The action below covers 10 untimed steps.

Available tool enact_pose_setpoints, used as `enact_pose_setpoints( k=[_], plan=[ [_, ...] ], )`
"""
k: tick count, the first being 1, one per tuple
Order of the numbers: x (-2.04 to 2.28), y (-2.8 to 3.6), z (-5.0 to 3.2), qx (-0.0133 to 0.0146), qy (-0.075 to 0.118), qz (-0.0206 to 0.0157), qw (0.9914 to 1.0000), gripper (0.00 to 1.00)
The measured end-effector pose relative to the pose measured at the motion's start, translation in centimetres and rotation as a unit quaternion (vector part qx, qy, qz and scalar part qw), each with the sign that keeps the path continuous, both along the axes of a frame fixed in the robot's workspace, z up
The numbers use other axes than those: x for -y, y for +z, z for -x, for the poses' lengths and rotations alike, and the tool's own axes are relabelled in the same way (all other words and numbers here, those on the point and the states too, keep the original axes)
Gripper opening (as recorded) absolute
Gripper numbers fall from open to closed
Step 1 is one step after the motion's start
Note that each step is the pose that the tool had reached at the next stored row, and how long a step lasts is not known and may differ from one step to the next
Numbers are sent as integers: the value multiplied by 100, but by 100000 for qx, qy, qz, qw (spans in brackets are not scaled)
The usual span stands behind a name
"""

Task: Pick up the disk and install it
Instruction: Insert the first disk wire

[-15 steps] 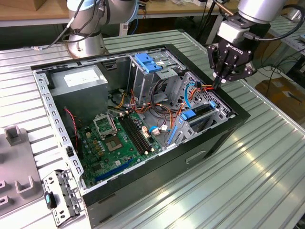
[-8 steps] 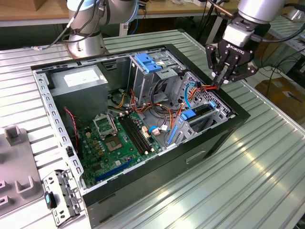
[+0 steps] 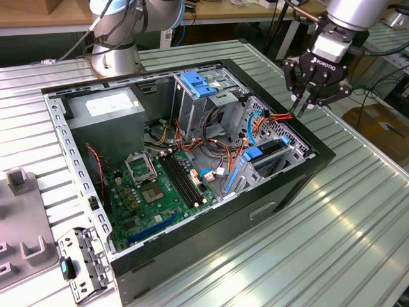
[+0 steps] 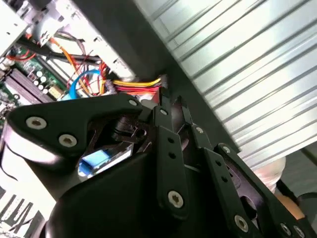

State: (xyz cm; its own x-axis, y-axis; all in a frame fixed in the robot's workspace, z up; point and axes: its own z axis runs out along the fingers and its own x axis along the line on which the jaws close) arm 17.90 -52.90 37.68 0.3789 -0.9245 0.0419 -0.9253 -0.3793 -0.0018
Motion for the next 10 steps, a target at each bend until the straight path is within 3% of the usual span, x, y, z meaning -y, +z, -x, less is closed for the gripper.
enact_pose_setpoints(
  k=[1, 3, 6, 7, 8, 10],
  plan=[
    [-4, 0, -1, -3, 144, -18, 100000, 24],
    [-5, -1, -2, -6, 2855, -80, 99959, 24],
    [-5, -2, -1, -9, 6066, -72, 99816, 25],
    [-4, -6, -1, -9, 7722, -78, 99701, 31],
    [-4, -14, -1, -10, 9547, -100, 99543, 31],
    [-4, -29, -1, -5, 11415, -176, 99346, 31]
  ],
)
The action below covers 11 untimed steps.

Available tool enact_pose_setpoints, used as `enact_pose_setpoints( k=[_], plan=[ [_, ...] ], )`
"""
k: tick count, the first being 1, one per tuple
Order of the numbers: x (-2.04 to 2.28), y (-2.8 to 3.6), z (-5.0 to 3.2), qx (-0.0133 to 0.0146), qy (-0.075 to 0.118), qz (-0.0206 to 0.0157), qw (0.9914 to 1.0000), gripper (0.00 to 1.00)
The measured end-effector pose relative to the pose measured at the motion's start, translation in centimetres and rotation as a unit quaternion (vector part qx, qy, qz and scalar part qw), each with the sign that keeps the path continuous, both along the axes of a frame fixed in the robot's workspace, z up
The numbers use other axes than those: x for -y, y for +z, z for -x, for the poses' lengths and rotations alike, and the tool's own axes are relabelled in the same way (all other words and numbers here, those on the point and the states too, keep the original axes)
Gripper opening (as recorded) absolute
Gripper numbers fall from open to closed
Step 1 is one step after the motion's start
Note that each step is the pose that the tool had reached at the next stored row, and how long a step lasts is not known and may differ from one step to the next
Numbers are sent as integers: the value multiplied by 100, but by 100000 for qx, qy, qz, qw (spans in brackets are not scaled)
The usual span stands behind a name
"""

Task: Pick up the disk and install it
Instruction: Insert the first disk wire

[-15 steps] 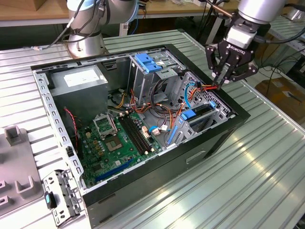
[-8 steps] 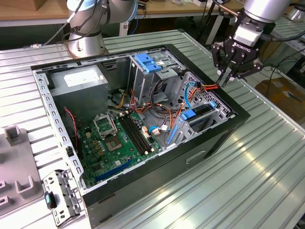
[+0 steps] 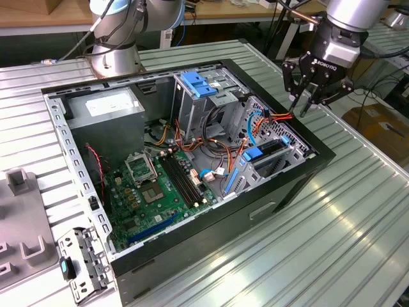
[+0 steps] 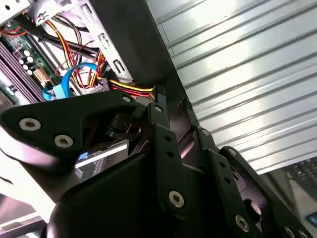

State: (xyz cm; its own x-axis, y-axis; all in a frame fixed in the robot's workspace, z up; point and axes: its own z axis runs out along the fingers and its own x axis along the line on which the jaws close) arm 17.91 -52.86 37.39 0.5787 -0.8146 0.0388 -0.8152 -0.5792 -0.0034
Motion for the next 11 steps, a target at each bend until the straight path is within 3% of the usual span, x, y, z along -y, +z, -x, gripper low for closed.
enact_pose_setpoints(
  k=[2, 6, 9, 11],
  plan=[
    [0, -14, 4, 0, 1500, -78, 99989, 31],
    [1, -26, 99, 3, 2698, -96, 99964, 31],
    [0, -40, 99, -1, 5503, -86, 99848, 31],
    [1, -50, 99, -2, 7479, -86, 99720, 31]
  ],
)
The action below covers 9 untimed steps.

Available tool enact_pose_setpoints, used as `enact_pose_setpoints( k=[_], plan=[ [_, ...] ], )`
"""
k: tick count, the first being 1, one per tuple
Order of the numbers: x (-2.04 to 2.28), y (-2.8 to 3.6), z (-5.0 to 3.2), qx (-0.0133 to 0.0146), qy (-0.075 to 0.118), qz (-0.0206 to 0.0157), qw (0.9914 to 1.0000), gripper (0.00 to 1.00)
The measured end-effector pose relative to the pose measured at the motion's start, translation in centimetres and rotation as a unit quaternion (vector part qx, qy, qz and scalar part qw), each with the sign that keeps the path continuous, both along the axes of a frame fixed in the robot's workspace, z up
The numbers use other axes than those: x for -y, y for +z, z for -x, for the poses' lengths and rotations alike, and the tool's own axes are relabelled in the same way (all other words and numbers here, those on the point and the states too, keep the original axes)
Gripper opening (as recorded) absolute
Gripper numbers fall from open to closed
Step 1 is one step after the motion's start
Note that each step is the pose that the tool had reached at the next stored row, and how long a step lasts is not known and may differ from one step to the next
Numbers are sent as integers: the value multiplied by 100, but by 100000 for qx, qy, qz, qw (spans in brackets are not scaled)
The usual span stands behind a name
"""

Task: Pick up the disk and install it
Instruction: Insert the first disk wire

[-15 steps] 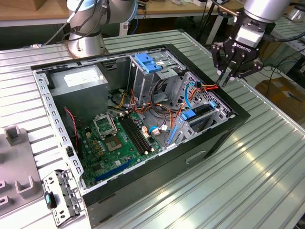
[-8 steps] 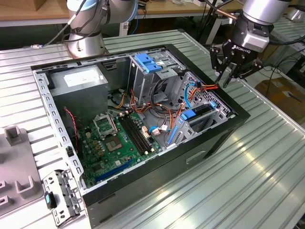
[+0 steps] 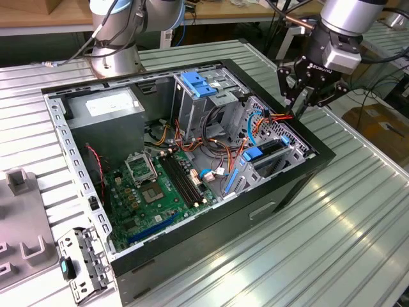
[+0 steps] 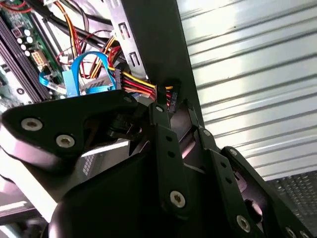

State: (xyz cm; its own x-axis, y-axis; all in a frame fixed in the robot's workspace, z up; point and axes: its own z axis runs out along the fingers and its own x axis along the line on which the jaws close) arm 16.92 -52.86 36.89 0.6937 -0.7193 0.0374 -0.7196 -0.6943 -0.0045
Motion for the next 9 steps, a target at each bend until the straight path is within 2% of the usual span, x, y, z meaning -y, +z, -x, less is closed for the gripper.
enact_pose_setpoints(
  k=[4, 7, 9],
  plan=[
    [0, -8, -1, -2, 3458, 3, 99940, 31],
    [0, -10, -10, 0, 6751, -4, 99772, 31],
    [0, -13, -10, -2, 8825, 0, 99610, 31]
  ],
)
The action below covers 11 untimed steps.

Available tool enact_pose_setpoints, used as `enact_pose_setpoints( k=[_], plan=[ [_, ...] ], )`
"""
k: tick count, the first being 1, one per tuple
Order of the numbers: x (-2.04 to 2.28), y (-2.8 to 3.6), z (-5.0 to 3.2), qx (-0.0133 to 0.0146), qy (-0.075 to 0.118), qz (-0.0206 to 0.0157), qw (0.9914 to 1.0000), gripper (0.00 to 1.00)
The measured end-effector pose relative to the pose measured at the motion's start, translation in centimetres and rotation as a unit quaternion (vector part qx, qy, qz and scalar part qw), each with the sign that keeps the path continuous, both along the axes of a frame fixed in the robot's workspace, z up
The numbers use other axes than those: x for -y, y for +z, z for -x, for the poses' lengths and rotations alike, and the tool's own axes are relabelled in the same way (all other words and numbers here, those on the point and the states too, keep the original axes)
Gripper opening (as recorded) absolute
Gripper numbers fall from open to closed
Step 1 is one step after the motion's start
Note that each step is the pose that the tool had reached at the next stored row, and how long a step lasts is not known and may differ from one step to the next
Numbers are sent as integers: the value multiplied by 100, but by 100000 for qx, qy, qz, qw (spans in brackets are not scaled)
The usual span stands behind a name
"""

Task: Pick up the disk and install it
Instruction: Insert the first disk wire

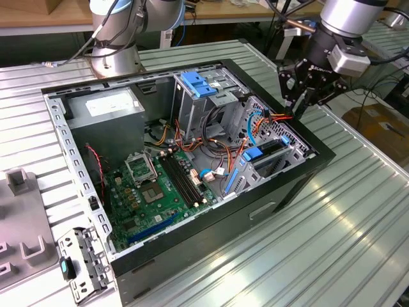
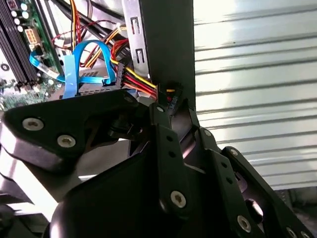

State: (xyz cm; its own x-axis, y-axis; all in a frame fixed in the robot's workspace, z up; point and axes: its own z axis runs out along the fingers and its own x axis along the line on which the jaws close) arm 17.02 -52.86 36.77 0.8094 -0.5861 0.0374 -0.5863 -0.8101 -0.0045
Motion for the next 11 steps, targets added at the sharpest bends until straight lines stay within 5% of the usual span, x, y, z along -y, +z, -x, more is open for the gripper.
enact_pose_setpoints(
  k=[4, 9, 11],
  plan=[
    [0, -17, -1, 2, 3203, 3, 99949, 31],
    [0, -16, -2, 5, 3375, -53, 99943, 17],
    [0, 42, -2, 4, 3377, -52, 99943, 17]
  ],
)
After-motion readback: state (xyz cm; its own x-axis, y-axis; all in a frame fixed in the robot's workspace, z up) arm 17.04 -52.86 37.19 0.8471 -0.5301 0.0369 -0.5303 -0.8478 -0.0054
